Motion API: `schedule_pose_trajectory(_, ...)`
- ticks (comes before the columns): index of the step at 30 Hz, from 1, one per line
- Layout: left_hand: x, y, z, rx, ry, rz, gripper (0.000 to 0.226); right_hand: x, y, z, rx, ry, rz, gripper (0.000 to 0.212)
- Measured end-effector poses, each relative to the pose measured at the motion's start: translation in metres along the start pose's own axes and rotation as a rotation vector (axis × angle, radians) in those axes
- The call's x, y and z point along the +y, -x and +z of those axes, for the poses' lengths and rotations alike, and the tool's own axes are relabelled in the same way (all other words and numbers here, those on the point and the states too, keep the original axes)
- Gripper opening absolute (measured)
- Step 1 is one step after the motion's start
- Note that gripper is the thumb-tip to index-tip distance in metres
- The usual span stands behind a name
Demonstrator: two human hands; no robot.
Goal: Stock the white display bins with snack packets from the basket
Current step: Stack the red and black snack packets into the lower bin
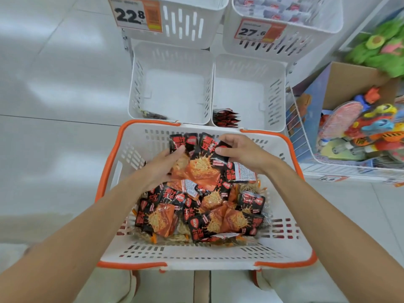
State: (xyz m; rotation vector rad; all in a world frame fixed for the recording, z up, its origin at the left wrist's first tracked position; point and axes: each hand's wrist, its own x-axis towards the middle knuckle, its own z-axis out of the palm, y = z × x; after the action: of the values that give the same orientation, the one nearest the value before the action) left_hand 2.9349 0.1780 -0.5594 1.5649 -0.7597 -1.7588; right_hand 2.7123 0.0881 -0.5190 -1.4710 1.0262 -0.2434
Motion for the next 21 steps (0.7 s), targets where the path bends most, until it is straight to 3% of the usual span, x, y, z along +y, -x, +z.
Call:
schedule_pose_trajectory(1,0.0,0.001,0.005,-0.063,-0.047,-0.029,0.078,0.002,-0.003,0.006,0.03,0.044,0.001,0.016)
schedule_pose_trajectory(3,-0.001,0.0,0.009,-0.096,-0.153,0.007,0.041,0.01,-0.008,0.015,0.103,0.089,-0.004,0.033)
schedule_pose_trajectory(5,-0.003,-0.003,0.003,0.005,-0.234,0.053,0.025,0.028,-0.01,0.022,0.161,0.076,0.023,0.037)
schedule_pose_trajectory(6,-0.005,-0.004,-0.003,0.048,-0.253,0.069,0.026,0.042,-0.012,0.023,0.165,0.137,0.064,0.04)
schedule_pose_trajectory(9,-0.011,-0.004,-0.016,0.071,-0.199,0.081,0.029,0.092,-0.013,0.028,0.024,0.627,0.264,0.062)
schedule_pose_trajectory(11,-0.015,-0.001,-0.018,0.051,-0.159,0.055,0.039,0.116,-0.011,0.031,-0.025,0.821,0.341,0.057)
schedule_pose_trajectory(15,-0.017,-0.002,-0.022,0.045,-0.067,0.035,0.041,0.104,-0.006,0.026,-0.043,0.584,0.254,0.008)
schedule_pose_trajectory(19,-0.004,0.001,-0.016,0.141,-0.183,0.152,0.041,0.051,-0.007,0.006,-0.038,0.372,0.069,0.003)
schedule_pose_trajectory(21,0.006,0.004,-0.01,0.177,-0.267,0.236,0.04,0.018,-0.005,-0.003,-0.034,0.31,0.0,0.011)
